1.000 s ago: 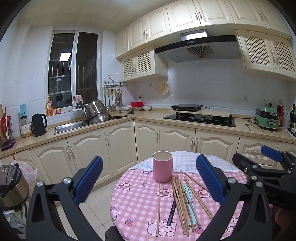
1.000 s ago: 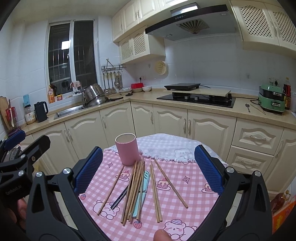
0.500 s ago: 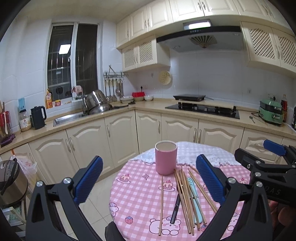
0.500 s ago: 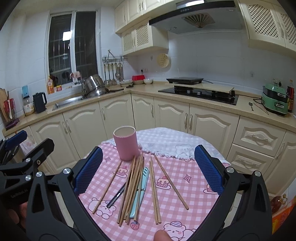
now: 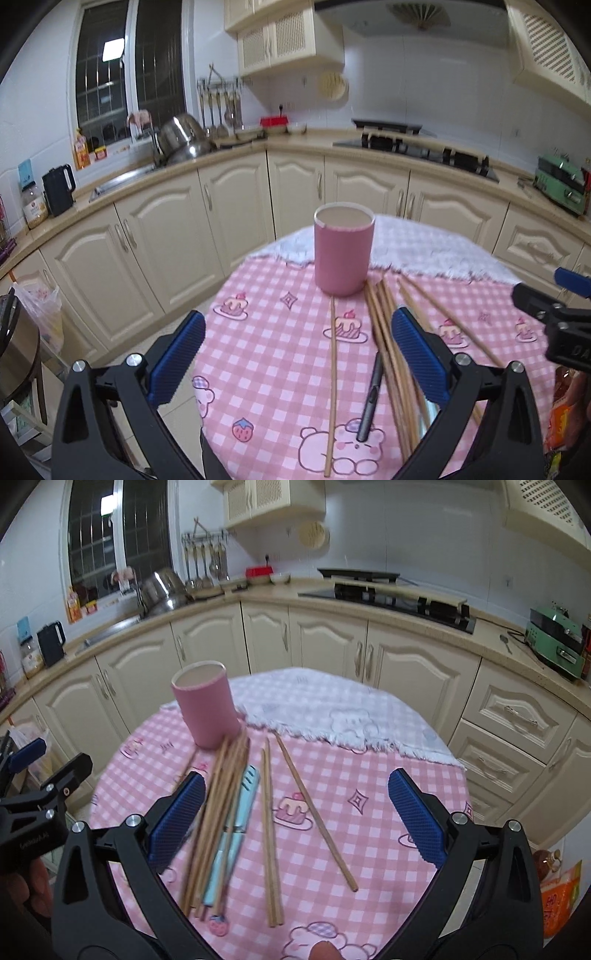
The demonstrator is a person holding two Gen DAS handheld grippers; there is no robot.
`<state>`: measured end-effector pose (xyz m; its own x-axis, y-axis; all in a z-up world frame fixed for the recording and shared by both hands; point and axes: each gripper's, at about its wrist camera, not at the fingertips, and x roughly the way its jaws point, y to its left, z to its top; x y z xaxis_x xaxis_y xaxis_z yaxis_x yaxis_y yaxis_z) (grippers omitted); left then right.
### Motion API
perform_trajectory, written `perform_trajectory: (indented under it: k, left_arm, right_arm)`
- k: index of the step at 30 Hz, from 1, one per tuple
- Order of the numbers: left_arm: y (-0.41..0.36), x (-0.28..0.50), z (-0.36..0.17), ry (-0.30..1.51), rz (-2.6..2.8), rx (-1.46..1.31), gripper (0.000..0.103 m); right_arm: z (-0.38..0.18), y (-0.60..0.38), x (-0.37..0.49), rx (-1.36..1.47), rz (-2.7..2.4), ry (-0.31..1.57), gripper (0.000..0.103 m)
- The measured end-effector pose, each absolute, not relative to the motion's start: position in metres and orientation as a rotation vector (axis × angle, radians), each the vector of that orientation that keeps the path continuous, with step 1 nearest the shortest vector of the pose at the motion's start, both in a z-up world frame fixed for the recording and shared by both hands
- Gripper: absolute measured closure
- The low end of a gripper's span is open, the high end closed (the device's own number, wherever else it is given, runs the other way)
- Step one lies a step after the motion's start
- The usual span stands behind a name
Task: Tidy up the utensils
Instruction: 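Lower the right tool to the chopsticks and grasp one wooden chopstick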
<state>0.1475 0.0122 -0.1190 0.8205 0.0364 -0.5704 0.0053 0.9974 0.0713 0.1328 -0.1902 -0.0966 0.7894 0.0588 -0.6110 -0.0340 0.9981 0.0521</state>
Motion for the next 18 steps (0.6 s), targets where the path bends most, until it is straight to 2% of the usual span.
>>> perform_trajectory:
  k: [11,18]
  left_arm:
    - [0.003,0.225,-0.188,0.842,-0.021,0.138,0.004]
    - [0.003,0.255,-0.217,0.924,-0.023,0.153,0.005]
  right_arm:
    - [-0.146,-0.217,0.204,0.004,0.059,0.855,0.006]
    - [-0.177,-0.217,0.241,-0.057,0.104,0.954,0.006]
